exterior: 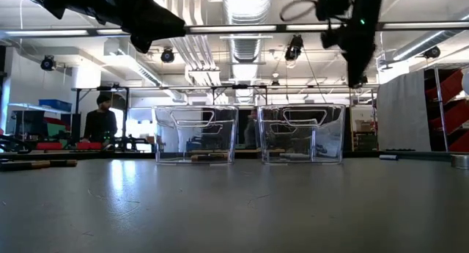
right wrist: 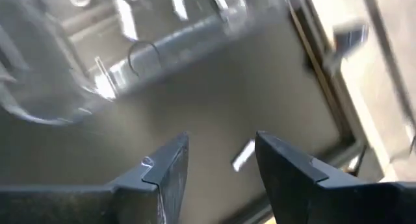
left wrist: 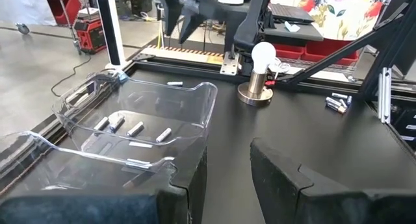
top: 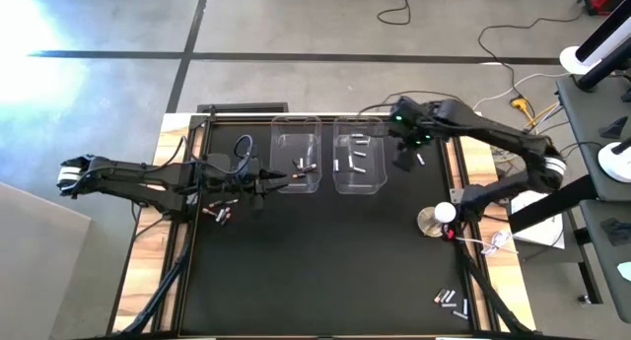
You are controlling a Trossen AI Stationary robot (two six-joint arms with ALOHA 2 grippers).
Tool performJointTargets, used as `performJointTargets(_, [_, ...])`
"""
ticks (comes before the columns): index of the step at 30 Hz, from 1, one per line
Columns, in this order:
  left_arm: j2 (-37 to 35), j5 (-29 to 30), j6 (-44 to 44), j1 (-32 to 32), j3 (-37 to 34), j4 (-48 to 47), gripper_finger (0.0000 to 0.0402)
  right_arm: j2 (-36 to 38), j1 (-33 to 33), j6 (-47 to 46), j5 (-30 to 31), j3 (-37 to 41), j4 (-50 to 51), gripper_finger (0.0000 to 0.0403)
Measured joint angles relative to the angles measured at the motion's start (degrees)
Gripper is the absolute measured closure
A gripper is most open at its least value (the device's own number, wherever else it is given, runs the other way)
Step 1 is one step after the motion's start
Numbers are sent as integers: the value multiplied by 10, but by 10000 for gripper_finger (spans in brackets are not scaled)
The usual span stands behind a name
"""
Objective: Sort batteries
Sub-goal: Put the white battery into the right transparent bin
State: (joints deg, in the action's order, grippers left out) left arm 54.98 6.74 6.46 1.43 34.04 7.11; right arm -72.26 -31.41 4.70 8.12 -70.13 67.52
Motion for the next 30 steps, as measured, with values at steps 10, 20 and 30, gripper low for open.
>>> performJointTargets(10, [0,0,3,0,0,22,303,62,-119,-93,-10,197,-119,238])
performJointTargets(20, [0,-2,7,0,0,23,303,-4,-192,-147,-41,251,-168,242])
performJointTargets(30, [0,-2,5,0,0,18,303,-92,-225,-159,-41,252,-217,269])
